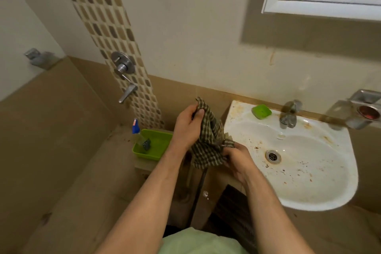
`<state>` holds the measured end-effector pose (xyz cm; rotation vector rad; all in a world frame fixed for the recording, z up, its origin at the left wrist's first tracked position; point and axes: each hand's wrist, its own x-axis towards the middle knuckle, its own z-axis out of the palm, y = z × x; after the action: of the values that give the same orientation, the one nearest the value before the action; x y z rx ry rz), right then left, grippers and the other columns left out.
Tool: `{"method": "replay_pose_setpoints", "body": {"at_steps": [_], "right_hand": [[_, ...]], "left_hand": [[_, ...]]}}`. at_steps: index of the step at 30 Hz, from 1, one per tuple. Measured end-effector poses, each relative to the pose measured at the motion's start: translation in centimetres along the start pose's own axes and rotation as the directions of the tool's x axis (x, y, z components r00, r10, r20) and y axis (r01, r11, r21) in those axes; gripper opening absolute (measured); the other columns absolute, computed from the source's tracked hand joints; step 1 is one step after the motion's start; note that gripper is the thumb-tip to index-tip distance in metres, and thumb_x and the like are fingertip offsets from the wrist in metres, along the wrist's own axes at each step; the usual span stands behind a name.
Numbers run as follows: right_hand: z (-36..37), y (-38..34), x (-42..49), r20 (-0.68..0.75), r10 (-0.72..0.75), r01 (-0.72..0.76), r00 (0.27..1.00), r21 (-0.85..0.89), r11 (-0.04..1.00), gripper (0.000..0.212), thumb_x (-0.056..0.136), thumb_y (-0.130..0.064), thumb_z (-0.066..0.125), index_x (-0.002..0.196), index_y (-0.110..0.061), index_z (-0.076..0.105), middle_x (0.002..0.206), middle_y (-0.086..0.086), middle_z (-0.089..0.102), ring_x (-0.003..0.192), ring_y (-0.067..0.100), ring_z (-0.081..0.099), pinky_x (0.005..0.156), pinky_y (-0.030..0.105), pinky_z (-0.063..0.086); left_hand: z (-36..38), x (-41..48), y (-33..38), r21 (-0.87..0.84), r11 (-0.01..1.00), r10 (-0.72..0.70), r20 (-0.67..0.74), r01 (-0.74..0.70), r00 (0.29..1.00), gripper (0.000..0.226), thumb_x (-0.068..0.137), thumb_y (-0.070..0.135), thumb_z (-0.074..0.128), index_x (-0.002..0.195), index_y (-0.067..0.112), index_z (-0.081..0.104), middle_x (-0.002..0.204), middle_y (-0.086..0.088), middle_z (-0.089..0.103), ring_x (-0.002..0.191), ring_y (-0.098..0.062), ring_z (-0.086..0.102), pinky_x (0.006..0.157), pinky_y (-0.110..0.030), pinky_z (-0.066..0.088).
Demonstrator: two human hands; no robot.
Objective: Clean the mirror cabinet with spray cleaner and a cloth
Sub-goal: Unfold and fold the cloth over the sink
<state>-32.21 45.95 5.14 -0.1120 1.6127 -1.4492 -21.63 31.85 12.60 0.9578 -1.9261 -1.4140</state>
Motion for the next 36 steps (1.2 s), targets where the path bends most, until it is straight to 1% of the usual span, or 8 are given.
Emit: {"method": "replay_pose_setpoints", "body": {"at_steps": [6, 13, 17, 20, 23, 27, 32, 36], "right_hand": [[2.5, -3.3, 1.4, 0.357, -0.249, -0.040, 0.901, 0.638, 0.769, 0.023, 0.076, -0.006, 0.066, 0.097, -0.007, 0.057, 0.104, 0.014, 0.067, 0.097, 0.026, 0.065, 0.087, 0.040, 0.056], [6.6, -0.7, 3.0, 0.530, -0.160, 0.007, 0.833, 0.279, 0.960, 0.026, 0.077, -0.023, 0.084, 0.090, -0.005, 0.072, 0.132, 0.031, 0.062, 0.116, 0.039, 0.065, 0.099, 0.048, 0.055], [9.9, -0.2, 5.4, 0.317, -0.163, 0.025, 0.934, 0.399, 0.917, 0.053, 0.073, -0.055, 0.087, 0.096, -0.008, 0.079, 0.114, 0.020, 0.075, 0.105, 0.033, 0.074, 0.095, 0.048, 0.058], [14.8, 0.3, 7.0, 0.007, -0.217, 0.215, 0.976, 0.118, 0.970, 0.048, 0.076, -0.048, 0.085, 0.115, -0.022, 0.076, 0.121, 0.003, 0.075, 0.113, 0.019, 0.071, 0.099, 0.040, 0.057], [17.5, 0.7, 7.6, 0.034, -0.290, 0.290, 0.956, 0.015, 0.957, 0.059, 0.077, -0.024, 0.081, 0.133, -0.031, 0.064, 0.128, -0.003, 0.071, 0.115, 0.011, 0.069, 0.087, 0.024, 0.058], [18.8, 0.3, 7.9, 0.191, -0.277, 0.232, 0.942, 0.228, 0.946, 0.070, 0.072, -0.004, 0.059, 0.141, -0.015, 0.060, 0.138, 0.019, 0.063, 0.126, 0.035, 0.061, 0.104, 0.051, 0.048], [18.6, -0.4, 6.8, 0.320, -0.161, 0.102, 0.934, 0.192, 0.976, 0.053, 0.089, -0.028, 0.060, 0.134, -0.001, 0.063, 0.137, 0.030, 0.061, 0.123, 0.039, 0.059, 0.111, 0.053, 0.040], [17.4, -1.0, 5.6, 0.248, -0.220, 0.248, 0.944, -0.090, 0.964, 0.040, 0.094, -0.028, 0.072, 0.106, 0.010, 0.066, 0.101, 0.025, 0.066, 0.097, 0.031, 0.060, 0.088, 0.029, 0.051]], "left_hand": [[-6.4, 4.6, -3.0, -0.470, 0.837, -0.358, -0.087, 0.279, 0.930, 0.023, 0.109, 0.029, 0.048, 0.099, 0.030, 0.069, 0.106, 0.001, 0.074, 0.106, -0.023, 0.070, 0.089, -0.046, 0.060], [-9.2, 9.4, -7.7, -0.732, 0.491, -0.584, 0.126, 0.472, 0.802, 0.036, 0.112, 0.024, 0.039, 0.142, 0.006, 0.050, 0.127, -0.018, 0.065, 0.114, -0.035, 0.063, 0.092, -0.054, 0.053], [-12.3, 12.0, -6.9, -0.623, 0.585, -0.444, 0.289, 0.519, 0.848, 0.039, 0.112, 0.021, 0.037, 0.138, -0.002, 0.053, 0.128, -0.024, 0.067, 0.116, -0.034, 0.067, 0.103, -0.050, 0.053], [-14.2, 12.6, -6.2, -0.490, 0.734, -0.304, 0.382, 0.470, 0.873, 0.031, 0.110, 0.017, 0.043, 0.127, 0.000, 0.062, 0.118, -0.017, 0.074, 0.101, -0.014, 0.074, 0.109, -0.046, 0.049], [-15.6, 12.5, -5.9, -0.240, 0.906, -0.195, 0.494, 0.348, 0.848, 0.025, 0.109, 0.018, 0.048, 0.111, 0.007, 0.070, 0.102, -0.006, 0.079, 0.091, -0.015, 0.074, 0.090, -0.034, 0.059], [-17.0, 13.0, -7.1, -0.097, 0.967, -0.118, 0.656, 0.238, 0.746, 0.028, 0.108, 0.012, 0.048, 0.107, -0.012, 0.063, 0.097, -0.020, 0.065, 0.093, -0.026, 0.060, 0.087, -0.038, 0.047], [-18.0, 13.9, -6.9, -0.088, 0.972, -0.093, 0.713, 0.220, 0.695, 0.018, 0.099, 0.021, 0.058, 0.089, 0.009, 0.067, 0.086, -0.004, 0.063, 0.082, -0.009, 0.060, 0.078, -0.023, 0.044], [-17.4, 14.1, -6.9, -0.137, 0.958, -0.101, 0.662, 0.252, 0.743, 0.016, 0.082, 0.029, 0.057, 0.083, 0.015, 0.064, 0.083, -0.002, 0.061, 0.086, -0.017, 0.054, 0.085, -0.037, 0.032]]}}
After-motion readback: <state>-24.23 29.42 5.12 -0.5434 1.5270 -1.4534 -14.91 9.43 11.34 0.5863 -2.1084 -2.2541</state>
